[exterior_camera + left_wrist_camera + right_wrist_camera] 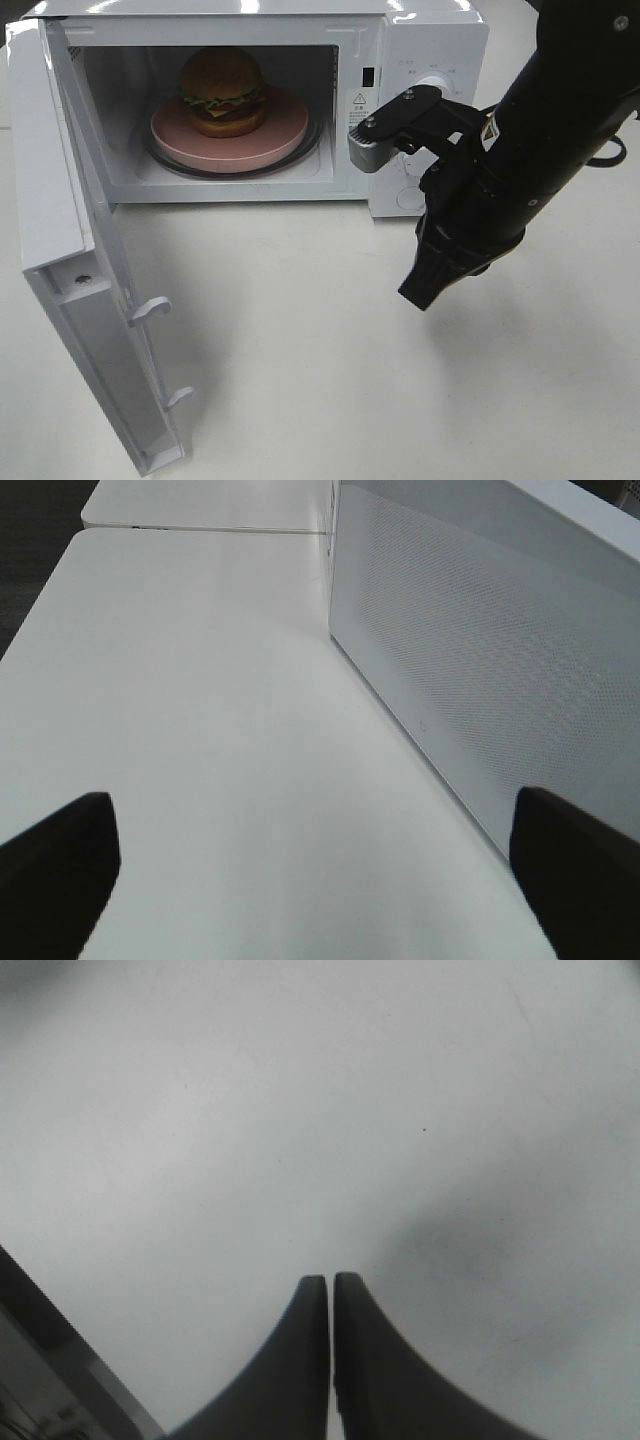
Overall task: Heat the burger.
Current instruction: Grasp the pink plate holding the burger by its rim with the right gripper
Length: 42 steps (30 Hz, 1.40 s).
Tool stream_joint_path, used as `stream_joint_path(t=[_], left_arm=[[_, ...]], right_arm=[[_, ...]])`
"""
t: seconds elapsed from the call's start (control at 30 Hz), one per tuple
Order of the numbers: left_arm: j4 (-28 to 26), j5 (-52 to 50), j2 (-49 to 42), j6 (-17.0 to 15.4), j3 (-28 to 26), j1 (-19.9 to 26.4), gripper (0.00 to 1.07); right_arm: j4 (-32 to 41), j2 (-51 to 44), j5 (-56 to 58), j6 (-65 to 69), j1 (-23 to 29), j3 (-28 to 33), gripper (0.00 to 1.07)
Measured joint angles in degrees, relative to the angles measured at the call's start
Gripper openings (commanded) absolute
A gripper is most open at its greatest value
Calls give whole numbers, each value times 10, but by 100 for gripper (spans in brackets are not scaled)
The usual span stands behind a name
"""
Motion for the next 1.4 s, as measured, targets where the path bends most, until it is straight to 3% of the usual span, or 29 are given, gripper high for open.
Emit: stream_joint_path(t=[0.4, 0.5, 0.57, 0.67, 0.7, 0.73, 0.8, 0.9, 0.97, 1.0, 1.07, 1.4], left_arm=[[0, 0, 0, 0, 0, 0, 98], [0, 0, 0, 0, 0, 0, 98], [0, 0, 0, 0, 0, 0, 98], [0, 0, 0, 0, 0, 0, 98], [0, 0, 0, 0, 0, 0, 98], [0, 0, 0, 0, 0, 0, 98], [0, 0, 0, 0, 0, 0, 98], [0, 0, 0, 0, 0, 0, 98], [0, 0, 0, 0, 0, 0, 98], [0, 0, 0, 0, 0, 0, 98], [0, 0, 0, 0, 0, 0, 98], [0, 0, 0, 0, 0, 0, 98]], right_arm=[[-64, -1, 15, -334, 0, -36, 11], [-74, -1, 2, -390, 0, -37, 15], [-104, -1, -10, -440, 0, -37, 23], [-110, -1, -14, -446, 0, -37, 26], [-123, -1, -26, -453, 0, -37, 33], [-123, -1, -26, -453, 0, -37, 33], [-139, -1, -51, -456, 1, -37, 53], [-146, -1, -60, -454, 5, -37, 58], [-180, -1, -104, -422, 22, -37, 80], [-180, -1, -104, -422, 22, -37, 80], [-202, 0, -136, -382, 31, -40, 91], [-220, 50, -161, -353, 51, -78, 92]])
